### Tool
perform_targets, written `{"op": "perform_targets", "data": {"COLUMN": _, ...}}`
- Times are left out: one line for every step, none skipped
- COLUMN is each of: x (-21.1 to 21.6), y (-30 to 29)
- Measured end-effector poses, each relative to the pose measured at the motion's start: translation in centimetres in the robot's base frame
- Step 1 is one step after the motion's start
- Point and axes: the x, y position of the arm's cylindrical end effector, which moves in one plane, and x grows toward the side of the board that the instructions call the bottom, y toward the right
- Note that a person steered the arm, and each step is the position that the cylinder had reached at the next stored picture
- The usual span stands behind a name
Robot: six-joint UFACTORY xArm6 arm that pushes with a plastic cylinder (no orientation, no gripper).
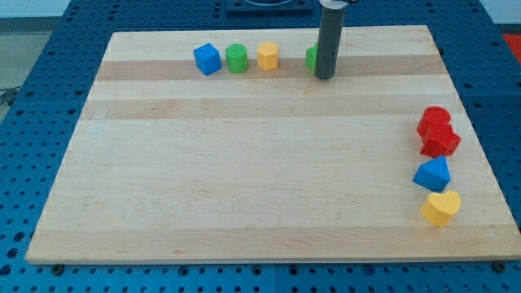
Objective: Push the green star towards the yellow hexagon
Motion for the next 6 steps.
{"op": "perform_targets", "data": {"x": 0.8, "y": 6.5}}
{"op": "perform_targets", "data": {"x": 0.7, "y": 7.7}}
{"op": "perform_targets", "data": {"x": -3.5, "y": 5.4}}
{"op": "perform_targets", "data": {"x": -3.5, "y": 5.4}}
{"op": "perform_targets", "data": {"x": -3.5, "y": 4.5}}
{"op": "perform_targets", "data": {"x": -3.5, "y": 3.3}}
